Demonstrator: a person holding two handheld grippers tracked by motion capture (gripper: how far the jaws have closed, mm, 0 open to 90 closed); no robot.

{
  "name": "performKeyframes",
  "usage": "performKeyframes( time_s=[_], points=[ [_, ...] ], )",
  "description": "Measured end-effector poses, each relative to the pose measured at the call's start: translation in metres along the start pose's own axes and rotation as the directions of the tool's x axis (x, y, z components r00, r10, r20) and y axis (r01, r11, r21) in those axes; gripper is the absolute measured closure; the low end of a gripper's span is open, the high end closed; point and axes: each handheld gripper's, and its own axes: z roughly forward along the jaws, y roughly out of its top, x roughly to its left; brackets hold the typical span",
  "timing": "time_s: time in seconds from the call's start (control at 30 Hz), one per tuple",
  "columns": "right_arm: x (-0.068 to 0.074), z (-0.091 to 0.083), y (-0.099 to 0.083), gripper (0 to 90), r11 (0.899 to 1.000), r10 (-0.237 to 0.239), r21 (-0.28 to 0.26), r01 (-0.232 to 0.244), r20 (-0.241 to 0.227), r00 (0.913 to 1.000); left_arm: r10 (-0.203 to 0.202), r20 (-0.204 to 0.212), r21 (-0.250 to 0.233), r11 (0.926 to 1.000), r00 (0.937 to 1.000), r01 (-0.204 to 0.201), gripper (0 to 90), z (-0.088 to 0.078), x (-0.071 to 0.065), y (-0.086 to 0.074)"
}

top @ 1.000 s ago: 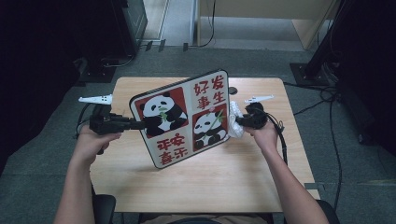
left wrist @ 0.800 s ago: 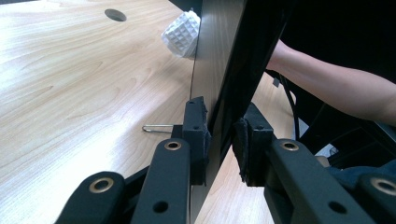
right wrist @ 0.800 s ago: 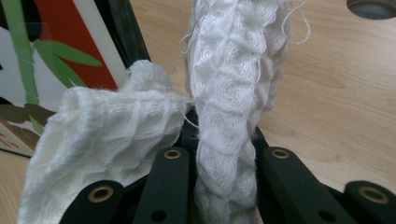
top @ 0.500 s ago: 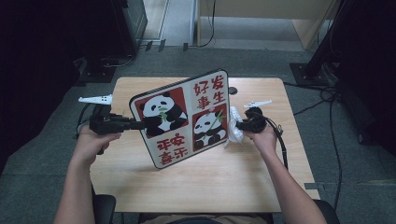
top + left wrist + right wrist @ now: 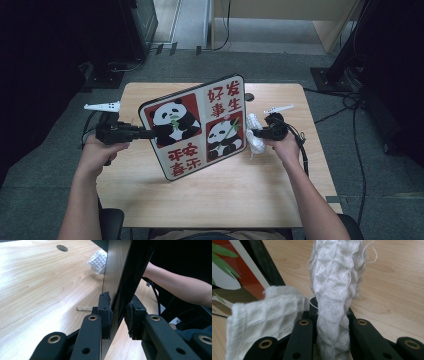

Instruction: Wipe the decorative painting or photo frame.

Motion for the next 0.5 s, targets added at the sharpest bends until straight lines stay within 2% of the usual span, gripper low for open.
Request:
performKeyframes(
  time_s=[0.17, 0.37, 0.5],
  points=[
    [-0.002, -0.007, 0.003, 78.4, 1.0, 0.011, -0.014, -0.011, 0.011, 0.9999, 0.002, -0.001, 0.002, 1.0, 1.0, -0.002, 76.0, 0.0, 0.0, 0.0],
    [-0.001, -0.012, 0.007, 78.1, 1.0, -0.011, -0.012, 0.012, 0.036, 0.9993, 0.003, -0.002, 0.003, 1.0, 1.0, -0.003, 76.0, 0.0, 0.0, 0.0],
    [-0.002, -0.016, 0.009, 78.0, 1.0, -0.003, -0.025, 0.004, 0.037, 0.9993, 0.002, -0.003, 0.003, 1.0, 1.0, -0.002, 76.0, 0.0, 0.0, 0.0]
  ],
)
